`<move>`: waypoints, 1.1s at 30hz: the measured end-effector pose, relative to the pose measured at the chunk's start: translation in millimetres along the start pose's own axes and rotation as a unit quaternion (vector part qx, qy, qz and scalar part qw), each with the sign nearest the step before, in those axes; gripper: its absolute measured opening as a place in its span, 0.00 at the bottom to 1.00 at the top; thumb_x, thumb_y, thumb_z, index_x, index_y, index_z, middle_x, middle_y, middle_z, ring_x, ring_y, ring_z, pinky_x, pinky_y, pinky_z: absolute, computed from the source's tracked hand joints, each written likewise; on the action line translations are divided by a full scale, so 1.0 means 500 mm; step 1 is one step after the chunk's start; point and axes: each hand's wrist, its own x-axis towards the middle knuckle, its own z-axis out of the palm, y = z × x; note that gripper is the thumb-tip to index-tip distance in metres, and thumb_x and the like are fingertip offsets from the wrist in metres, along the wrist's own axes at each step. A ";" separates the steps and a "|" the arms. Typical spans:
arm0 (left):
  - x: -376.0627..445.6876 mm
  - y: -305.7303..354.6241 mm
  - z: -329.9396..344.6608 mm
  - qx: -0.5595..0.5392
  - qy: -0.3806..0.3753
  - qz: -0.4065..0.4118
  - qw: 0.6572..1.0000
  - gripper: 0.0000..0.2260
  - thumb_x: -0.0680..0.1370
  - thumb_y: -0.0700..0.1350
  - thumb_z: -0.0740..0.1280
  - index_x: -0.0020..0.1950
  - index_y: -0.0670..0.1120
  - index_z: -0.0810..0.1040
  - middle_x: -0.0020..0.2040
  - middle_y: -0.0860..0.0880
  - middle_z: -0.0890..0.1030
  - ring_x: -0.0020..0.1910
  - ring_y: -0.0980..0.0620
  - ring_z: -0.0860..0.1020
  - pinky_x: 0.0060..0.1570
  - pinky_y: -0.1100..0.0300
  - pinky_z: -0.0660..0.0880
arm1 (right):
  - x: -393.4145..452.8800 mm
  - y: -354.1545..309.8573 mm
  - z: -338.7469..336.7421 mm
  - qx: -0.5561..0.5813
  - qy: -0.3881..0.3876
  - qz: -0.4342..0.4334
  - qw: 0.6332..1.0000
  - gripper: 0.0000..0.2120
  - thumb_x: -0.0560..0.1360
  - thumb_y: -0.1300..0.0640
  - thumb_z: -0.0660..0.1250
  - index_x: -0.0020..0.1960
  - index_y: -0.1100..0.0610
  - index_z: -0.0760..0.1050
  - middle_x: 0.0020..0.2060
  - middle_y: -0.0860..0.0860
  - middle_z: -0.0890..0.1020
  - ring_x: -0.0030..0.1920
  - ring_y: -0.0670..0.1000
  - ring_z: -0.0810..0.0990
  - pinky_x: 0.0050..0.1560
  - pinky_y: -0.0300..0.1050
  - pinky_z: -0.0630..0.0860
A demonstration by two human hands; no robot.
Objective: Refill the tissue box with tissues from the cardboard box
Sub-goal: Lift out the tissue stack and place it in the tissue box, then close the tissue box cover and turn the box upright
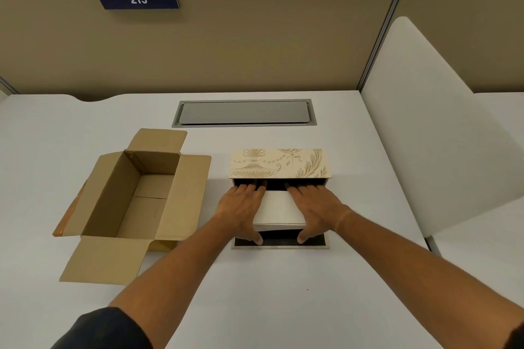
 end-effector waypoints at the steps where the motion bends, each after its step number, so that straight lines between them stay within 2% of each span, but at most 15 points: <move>1: 0.004 0.001 0.003 0.002 -0.007 -0.001 1.000 0.56 0.59 0.68 0.74 0.76 0.44 0.51 0.71 0.44 0.65 0.67 0.43 0.68 0.68 0.50 0.67 | 0.003 0.000 -0.003 0.006 -0.005 -0.001 1.000 0.61 0.56 0.33 0.74 0.76 0.56 0.47 0.73 0.56 0.63 0.70 0.58 0.65 0.69 0.54 0.65; 5: 0.012 -0.001 0.018 0.010 -0.011 -0.002 1.000 0.54 0.59 0.64 0.76 0.75 0.44 0.53 0.69 0.44 0.67 0.66 0.43 0.69 0.69 0.50 0.66 | 0.008 0.000 -0.010 0.015 -0.014 -0.002 1.000 0.57 0.59 0.38 0.76 0.75 0.56 0.49 0.67 0.55 0.70 0.64 0.57 0.72 0.62 0.52 0.70; 12: 0.016 0.000 0.034 0.005 0.005 -0.012 1.000 0.46 0.63 0.56 0.76 0.73 0.44 0.56 0.66 0.43 0.70 0.64 0.44 0.70 0.68 0.51 0.66 | 0.014 0.005 -0.003 0.021 0.007 -0.009 1.000 0.49 0.63 0.43 0.75 0.74 0.56 0.53 0.61 0.55 0.74 0.57 0.55 0.76 0.55 0.49 0.73; 16: 0.018 -0.001 0.036 -0.001 0.010 -0.015 1.000 0.43 0.64 0.53 0.76 0.72 0.45 0.57 0.66 0.43 0.71 0.63 0.44 0.71 0.66 0.51 0.67 | 0.014 0.007 0.000 0.029 0.012 -0.010 0.999 0.47 0.62 0.43 0.75 0.73 0.55 0.55 0.60 0.54 0.75 0.55 0.54 0.77 0.54 0.49 0.75; 22: 0.015 0.001 0.030 -0.009 0.009 -0.016 1.000 0.49 0.63 0.57 0.77 0.74 0.44 0.53 0.68 0.43 0.68 0.65 0.43 0.69 0.68 0.51 0.66 | 0.014 0.007 -0.001 0.025 0.009 -0.011 1.000 0.49 0.63 0.42 0.75 0.74 0.55 0.53 0.62 0.55 0.74 0.57 0.55 0.76 0.55 0.49 0.74; 26: 0.000 0.003 0.017 -0.025 0.036 -0.010 0.999 0.58 0.60 0.65 0.75 0.77 0.45 0.46 0.74 0.43 0.59 0.71 0.43 0.62 0.72 0.50 0.60 | 0.006 0.011 -0.003 0.030 0.007 -0.003 1.000 0.60 0.58 0.32 0.72 0.77 0.55 0.45 0.68 0.56 0.69 0.63 0.57 0.72 0.61 0.52 0.71; 28: -0.018 0.002 0.012 -0.052 0.073 -0.001 0.996 0.58 0.60 0.71 0.70 0.78 0.45 0.45 0.76 0.43 0.57 0.73 0.43 0.59 0.73 0.50 0.58 | -0.010 0.012 -0.004 0.045 0.056 0.001 0.997 0.59 0.58 0.25 0.66 0.77 0.55 0.46 0.72 0.55 0.65 0.68 0.57 0.68 0.66 0.53 0.69; 30: -0.044 0.001 0.014 -0.108 0.114 -0.007 0.988 0.54 0.64 0.72 0.64 0.78 0.44 0.47 0.76 0.44 0.58 0.74 0.44 0.60 0.73 0.51 0.58 | -0.035 0.007 -0.001 0.090 0.129 0.005 0.987 0.53 0.63 0.26 0.61 0.77 0.56 0.50 0.74 0.54 0.63 0.71 0.56 0.66 0.68 0.52 0.68; 32: -0.070 0.002 0.023 -0.177 0.172 -0.031 0.969 0.45 0.68 0.68 0.63 0.77 0.44 0.55 0.74 0.44 0.64 0.71 0.45 0.65 0.70 0.51 0.64 | -0.065 -0.002 0.009 0.150 0.221 0.016 0.964 0.42 0.69 0.34 0.62 0.74 0.57 0.60 0.70 0.53 0.70 0.67 0.54 0.71 0.64 0.50 0.72; 33: -0.081 0.006 0.031 -0.217 0.205 -0.053 0.953 0.40 0.70 0.64 0.65 0.75 0.45 0.60 0.71 0.44 0.68 0.68 0.46 0.68 0.66 0.52 0.69 | -0.078 -0.007 0.018 0.178 0.276 0.029 0.944 0.35 0.70 0.38 0.63 0.71 0.57 0.67 0.65 0.53 0.75 0.62 0.53 0.75 0.60 0.48 0.76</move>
